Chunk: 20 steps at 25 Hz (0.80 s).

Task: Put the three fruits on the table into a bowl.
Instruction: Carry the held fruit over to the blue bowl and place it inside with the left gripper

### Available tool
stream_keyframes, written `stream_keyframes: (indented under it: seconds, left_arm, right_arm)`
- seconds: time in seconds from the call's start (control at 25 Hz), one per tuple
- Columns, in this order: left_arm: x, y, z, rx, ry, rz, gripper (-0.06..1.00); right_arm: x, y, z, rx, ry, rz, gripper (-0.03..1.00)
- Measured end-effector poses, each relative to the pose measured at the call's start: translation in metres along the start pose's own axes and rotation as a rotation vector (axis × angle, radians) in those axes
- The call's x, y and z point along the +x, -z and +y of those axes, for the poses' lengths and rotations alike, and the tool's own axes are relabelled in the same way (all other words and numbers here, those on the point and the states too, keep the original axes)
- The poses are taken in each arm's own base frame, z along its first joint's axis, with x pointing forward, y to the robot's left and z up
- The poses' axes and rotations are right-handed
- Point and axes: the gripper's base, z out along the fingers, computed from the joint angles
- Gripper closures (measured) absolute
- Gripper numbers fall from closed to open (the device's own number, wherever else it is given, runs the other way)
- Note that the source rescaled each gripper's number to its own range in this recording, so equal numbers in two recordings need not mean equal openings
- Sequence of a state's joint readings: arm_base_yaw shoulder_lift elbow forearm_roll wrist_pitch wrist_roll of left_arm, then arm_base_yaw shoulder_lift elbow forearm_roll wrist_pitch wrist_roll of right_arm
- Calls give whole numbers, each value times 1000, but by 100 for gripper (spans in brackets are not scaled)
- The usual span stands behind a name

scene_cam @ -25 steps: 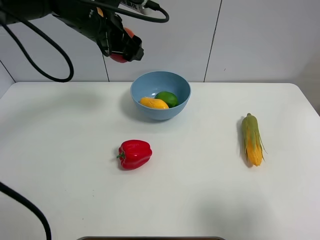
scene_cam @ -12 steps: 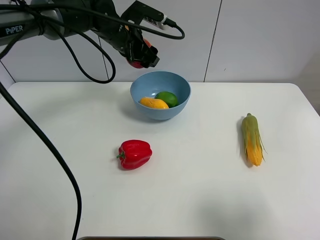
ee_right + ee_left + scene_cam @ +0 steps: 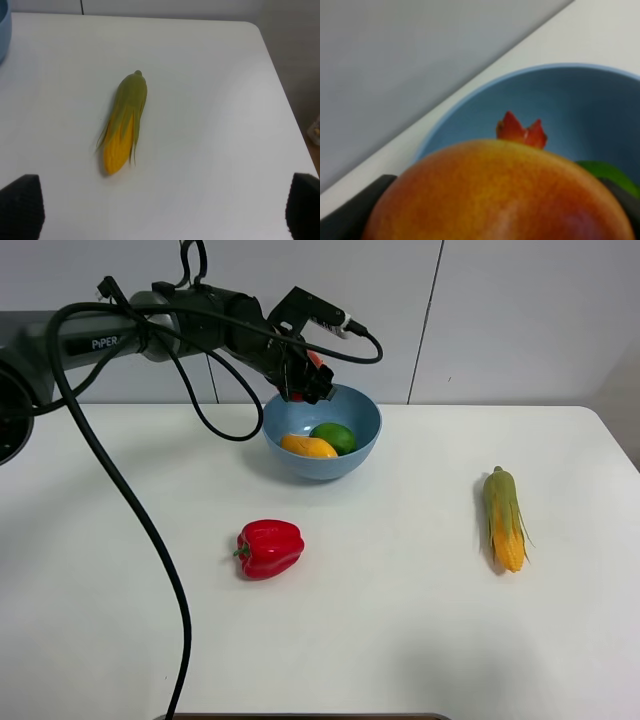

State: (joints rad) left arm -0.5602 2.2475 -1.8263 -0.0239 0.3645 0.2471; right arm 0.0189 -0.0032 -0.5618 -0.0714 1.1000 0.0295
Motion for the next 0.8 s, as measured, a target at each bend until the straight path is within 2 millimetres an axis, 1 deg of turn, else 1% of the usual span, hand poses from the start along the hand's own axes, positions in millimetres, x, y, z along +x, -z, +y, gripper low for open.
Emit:
stream_keyframes:
  seconds: [0.12,0.4,0.52,0.8]
  left_arm:
    - [8,-12,-5,7,-3,9,91]
    - [29,-36,-10,15,-2,45,91]
    - [31,-39,-10,13,-2,39,91]
    - [29,-40,-9,6,-2,11,91]
  right_arm:
    - [0,0,0,0,0,0,4]
    - [0,0,0,0,0,0,4]
    - [0,0,0,0,0,0,4]
    - [0,0,0,0,0,0,4]
